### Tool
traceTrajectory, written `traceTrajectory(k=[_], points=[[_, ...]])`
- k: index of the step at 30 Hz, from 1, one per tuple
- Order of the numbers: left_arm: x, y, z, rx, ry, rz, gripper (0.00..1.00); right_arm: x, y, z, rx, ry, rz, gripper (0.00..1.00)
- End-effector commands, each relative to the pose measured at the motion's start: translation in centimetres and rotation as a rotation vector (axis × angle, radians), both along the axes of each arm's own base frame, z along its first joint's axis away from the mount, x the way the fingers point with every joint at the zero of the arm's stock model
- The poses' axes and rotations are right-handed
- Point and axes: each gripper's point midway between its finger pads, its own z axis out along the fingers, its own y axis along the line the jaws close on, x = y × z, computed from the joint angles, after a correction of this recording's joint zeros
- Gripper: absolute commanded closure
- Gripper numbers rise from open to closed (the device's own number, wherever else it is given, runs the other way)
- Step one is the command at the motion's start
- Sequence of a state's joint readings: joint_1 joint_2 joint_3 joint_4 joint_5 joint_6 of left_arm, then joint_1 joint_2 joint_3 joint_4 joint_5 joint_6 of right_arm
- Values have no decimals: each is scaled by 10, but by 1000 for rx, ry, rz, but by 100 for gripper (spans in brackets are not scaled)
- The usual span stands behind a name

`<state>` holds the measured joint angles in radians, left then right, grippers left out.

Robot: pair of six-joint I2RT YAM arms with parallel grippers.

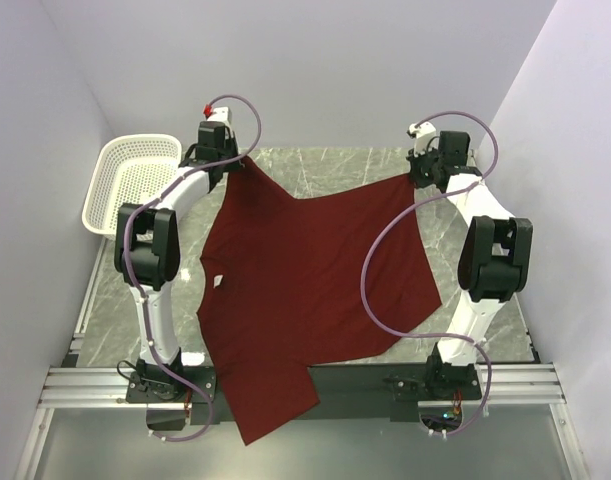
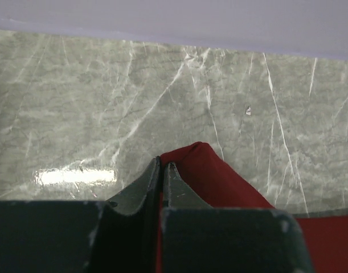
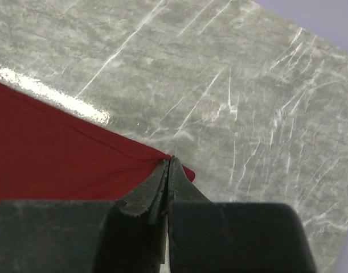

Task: Fold and stack the t-shirts
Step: Flatten the tshirt out, then fold the tshirt

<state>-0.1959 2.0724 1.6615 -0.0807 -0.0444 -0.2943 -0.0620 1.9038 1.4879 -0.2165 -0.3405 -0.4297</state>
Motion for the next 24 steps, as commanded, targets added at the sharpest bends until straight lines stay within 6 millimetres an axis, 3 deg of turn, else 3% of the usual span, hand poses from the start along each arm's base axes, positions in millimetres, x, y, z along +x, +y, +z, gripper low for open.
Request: traceTrajectory(k=[1,7,15,24], points=[[8,9,40,-11,-105,49,100,13,0,43,-3,-126,-12,100],[5,4,53,-3,-123,-2,100,11,-1,44,-22,-111,-7,100],[-4,11,53,54,-113,-13,100,10,-9,35,-52,-90,-25,100],[-10,12,79,73,-162,-28,100,9,-23,44,-46,-110,-65,100]])
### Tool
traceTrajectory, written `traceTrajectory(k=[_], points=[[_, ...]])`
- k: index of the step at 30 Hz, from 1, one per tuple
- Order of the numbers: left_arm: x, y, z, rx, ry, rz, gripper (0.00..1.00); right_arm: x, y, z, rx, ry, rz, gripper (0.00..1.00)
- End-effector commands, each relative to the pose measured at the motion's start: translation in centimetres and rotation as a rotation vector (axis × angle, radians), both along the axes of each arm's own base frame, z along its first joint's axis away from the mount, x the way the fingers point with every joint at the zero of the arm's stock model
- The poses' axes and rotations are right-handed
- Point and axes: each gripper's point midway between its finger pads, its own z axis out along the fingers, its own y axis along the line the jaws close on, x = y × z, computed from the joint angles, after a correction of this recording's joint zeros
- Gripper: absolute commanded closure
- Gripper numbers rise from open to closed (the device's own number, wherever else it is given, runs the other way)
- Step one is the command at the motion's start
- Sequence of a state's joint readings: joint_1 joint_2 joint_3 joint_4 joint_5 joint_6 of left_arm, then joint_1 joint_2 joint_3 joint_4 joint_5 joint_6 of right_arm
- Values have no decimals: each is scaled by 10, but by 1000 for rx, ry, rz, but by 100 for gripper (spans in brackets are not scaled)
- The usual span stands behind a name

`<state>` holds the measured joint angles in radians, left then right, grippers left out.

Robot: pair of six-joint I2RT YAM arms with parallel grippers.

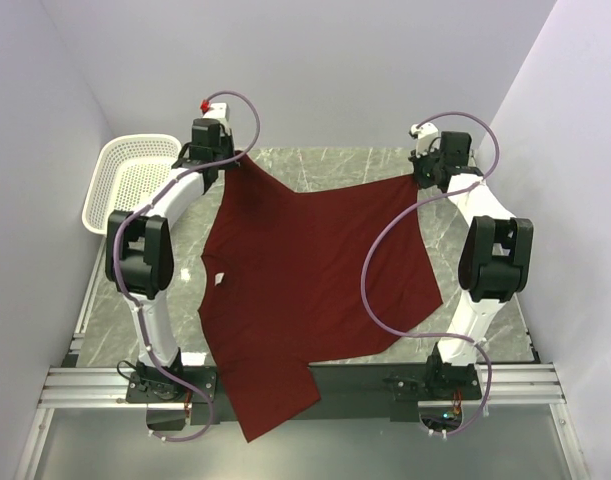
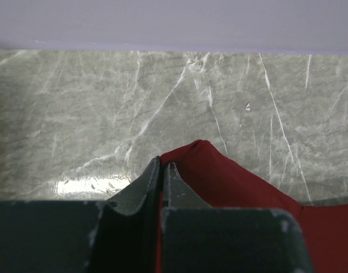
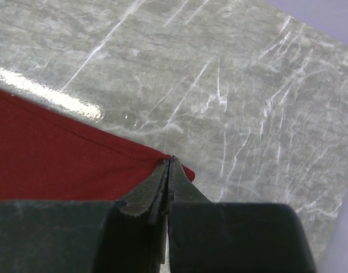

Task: Fold and stack the t-shirts
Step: Fold the tshirt

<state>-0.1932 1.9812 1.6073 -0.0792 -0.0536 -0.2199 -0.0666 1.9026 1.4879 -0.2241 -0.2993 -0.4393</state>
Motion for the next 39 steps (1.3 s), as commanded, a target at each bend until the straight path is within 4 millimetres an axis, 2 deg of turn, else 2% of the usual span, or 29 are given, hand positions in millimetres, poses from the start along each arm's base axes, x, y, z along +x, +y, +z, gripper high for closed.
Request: traceTrajectory(k=[1,4,6,7,11,13,14,19,20,26,30,31,36,39], points=[[3,4,55,7,-119,-6,100,9,-13,48,-15,-120,-32,100],[0,1,70,-10,-146,-17,100,5,-12,53,-3,-134,-18,100],[-5,-2,71,-17,-152,-41,100,-1,-7,50,14,-129,12,100],[-9,-2,80,-19,-169,-48,100,-4,-5,55,20,-140,21,100],[-23,-2,69,-13,-147,-67,100,-16,4,54,46,-134,73,100],[-30,-3,72,-19,-154,-80,100,-22,9,56,66,-138,102,100],[-34,-4,66,-21,-140,-85,100,-26,11,52,70,-127,114,100],[-49,-7,68,-35,-139,-120,99,-40,22,48,94,-104,177,100],[-52,-7,62,-34,-127,-122,100,-42,23,45,97,-98,180,100],[-66,-7,60,-36,-111,-132,100,-45,18,41,98,-91,154,100],[-79,-9,67,-52,-125,-146,100,-47,14,44,105,-99,143,100],[-83,-11,63,-54,-117,-151,100,-48,14,43,107,-96,141,100],[-98,-11,72,-64,-132,-155,100,-51,12,43,107,-96,136,100],[-106,-12,70,-67,-125,-160,100,-54,10,42,111,-92,132,100]])
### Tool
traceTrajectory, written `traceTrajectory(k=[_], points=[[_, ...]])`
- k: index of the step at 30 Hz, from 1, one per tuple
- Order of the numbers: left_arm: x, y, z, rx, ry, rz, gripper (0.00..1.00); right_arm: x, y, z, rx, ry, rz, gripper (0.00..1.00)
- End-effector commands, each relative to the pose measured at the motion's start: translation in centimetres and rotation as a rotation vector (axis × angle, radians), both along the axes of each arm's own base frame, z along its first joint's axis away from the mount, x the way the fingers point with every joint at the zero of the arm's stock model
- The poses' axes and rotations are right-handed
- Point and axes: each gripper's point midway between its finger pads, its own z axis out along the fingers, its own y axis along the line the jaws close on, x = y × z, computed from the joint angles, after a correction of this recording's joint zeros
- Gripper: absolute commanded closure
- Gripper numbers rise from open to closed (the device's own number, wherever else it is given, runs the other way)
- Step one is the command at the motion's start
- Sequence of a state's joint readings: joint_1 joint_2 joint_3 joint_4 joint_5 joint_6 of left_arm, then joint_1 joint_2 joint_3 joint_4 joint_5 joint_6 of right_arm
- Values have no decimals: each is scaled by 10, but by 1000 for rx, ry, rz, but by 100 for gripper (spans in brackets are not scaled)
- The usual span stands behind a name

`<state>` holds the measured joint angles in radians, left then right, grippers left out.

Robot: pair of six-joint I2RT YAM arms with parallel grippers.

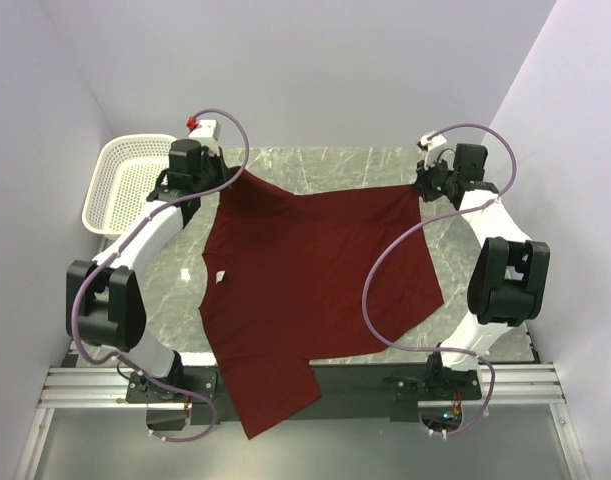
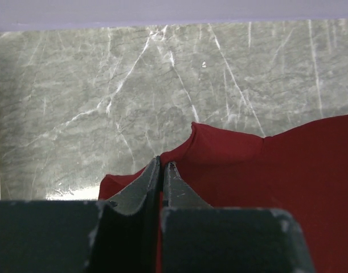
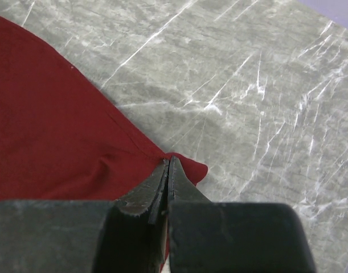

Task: Fold and stack the t-shirts
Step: Fold the tshirt

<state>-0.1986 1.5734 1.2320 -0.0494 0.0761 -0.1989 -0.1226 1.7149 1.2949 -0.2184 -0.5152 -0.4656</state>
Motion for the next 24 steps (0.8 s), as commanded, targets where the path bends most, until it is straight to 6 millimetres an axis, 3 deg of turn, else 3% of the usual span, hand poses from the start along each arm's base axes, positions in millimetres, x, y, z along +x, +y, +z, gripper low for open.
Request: traceTrajectory(k=[1,24], points=[[-10,-6,29,-26,-74,-28,100,-2,-1,25,5,-72,0,100],[-45,-12,31,-7,-69,-47,100,-8,-5,24,11,-64,-11,100]])
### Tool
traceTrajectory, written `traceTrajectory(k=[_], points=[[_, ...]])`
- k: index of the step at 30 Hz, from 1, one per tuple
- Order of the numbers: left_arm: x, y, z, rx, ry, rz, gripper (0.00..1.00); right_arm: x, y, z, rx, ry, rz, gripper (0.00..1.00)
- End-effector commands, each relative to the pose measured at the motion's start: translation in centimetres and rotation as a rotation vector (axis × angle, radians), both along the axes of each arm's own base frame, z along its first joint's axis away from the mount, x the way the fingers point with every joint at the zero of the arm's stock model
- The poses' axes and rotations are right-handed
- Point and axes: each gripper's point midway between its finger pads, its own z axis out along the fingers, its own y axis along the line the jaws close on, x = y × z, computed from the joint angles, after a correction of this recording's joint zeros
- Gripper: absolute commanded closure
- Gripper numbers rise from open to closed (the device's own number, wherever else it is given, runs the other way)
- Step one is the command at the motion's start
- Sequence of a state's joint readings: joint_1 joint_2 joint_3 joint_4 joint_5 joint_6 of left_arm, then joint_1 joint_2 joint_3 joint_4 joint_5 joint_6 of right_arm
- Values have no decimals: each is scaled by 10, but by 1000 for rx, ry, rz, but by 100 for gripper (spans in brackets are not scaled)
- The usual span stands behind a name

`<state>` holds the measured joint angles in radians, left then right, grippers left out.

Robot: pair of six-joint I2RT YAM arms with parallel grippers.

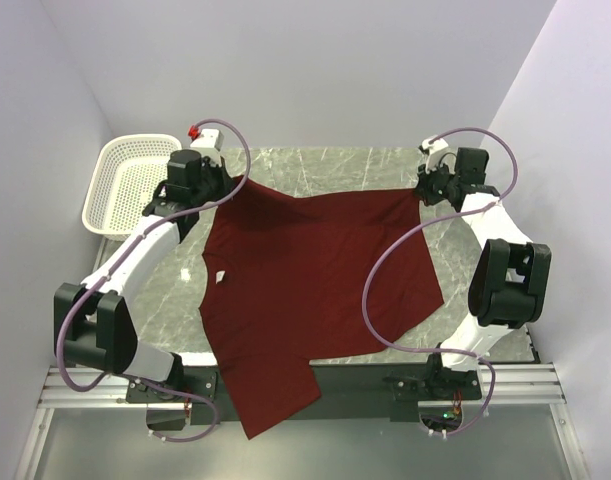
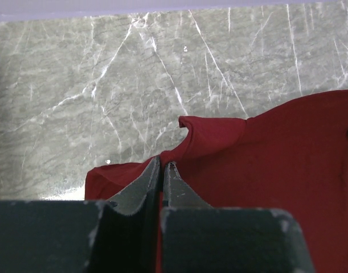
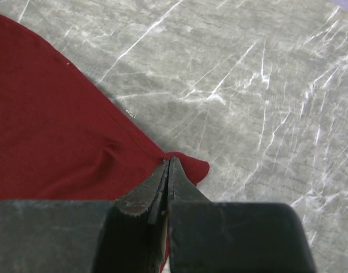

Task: Fold and stack the t-shirts
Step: Fold the tshirt

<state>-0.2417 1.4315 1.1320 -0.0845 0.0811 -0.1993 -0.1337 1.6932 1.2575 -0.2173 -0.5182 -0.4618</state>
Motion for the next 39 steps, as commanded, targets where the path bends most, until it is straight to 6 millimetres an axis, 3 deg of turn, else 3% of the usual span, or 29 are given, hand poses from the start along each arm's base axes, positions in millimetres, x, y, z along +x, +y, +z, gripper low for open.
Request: traceTrajectory(k=[1,13,20,24,30,34,39], points=[[-5,0,20,-6,-59,0,100,1,-2,29,3,-78,-2,100],[-14,-5,18,-11,-50,-20,100,8,-3,10,6,-24,-5,100],[-12,-4,19,-7,-50,-17,100,29,-1,-9,-25,12,4,100],[-8,-5,22,-4,-52,-15,100,47,1,-6,-79,-16,12,100],[-7,-5,26,-7,-61,-13,100,56,0,-10,-120,-33,30,100],[-7,-6,22,-6,-50,-22,100,54,1,-24,-150,-21,57,100],[-5,-6,21,1,-51,-21,100,60,-13,-51,-206,62,-5,100]])
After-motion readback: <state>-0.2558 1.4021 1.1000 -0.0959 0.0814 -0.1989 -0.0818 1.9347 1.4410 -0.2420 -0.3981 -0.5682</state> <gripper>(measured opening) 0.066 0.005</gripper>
